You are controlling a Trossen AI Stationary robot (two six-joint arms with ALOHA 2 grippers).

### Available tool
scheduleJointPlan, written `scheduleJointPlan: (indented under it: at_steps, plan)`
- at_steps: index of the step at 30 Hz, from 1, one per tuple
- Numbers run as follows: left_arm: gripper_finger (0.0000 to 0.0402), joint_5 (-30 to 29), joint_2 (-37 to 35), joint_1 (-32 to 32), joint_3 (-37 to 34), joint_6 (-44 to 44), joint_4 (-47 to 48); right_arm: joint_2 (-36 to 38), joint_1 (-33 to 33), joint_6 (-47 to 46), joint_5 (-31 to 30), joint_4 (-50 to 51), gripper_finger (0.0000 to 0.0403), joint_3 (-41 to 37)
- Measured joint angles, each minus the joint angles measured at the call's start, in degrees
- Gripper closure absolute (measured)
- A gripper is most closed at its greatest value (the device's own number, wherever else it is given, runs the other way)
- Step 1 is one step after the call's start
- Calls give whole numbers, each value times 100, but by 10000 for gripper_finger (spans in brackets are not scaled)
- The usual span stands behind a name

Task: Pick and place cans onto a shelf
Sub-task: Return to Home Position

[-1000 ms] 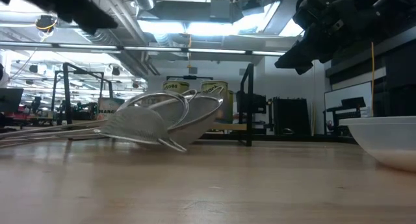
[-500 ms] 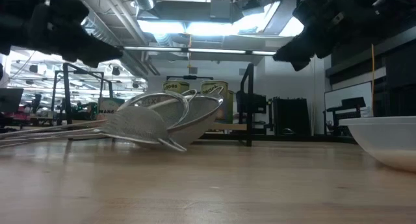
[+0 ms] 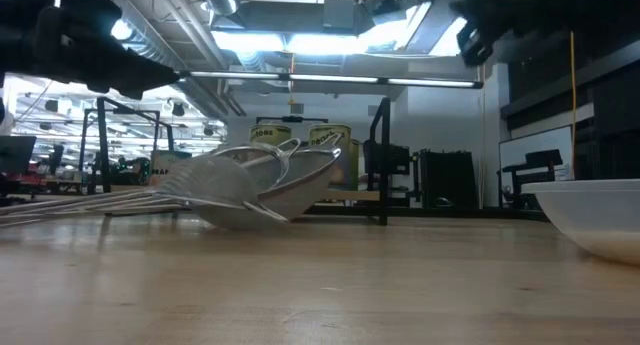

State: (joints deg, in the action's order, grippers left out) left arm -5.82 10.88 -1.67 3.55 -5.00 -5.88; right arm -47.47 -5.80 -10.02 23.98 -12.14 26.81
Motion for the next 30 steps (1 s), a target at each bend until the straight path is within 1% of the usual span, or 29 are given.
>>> scheduleJointPlan:
  at_steps: [5,12,17,19,22,27,30]
  plan:
    - [315,-101,-393,-2,0,21,420,800,0,-6,271,173,305,2]
    - [315,-99,-813,-2,0,-4,854,1927,0,139,276,999,305,0]
    - [315,-99,-1077,-2,0,-6,1070,2524,0,311,267,1522,305,0]
    - [315,-112,-1074,-2,0,-6,1137,2725,0,408,252,1697,305,1]
    - [315,-179,-1074,-2,0,-8,1202,3021,0,505,60,1996,305,0]
    - [315,-309,-1074,-2,0,24,1328,3442,-1,602,-632,2634,305,0]
    - [315,-310,-1074,-2,0,26,1328,3650,-2,604,-862,2819,305,0]
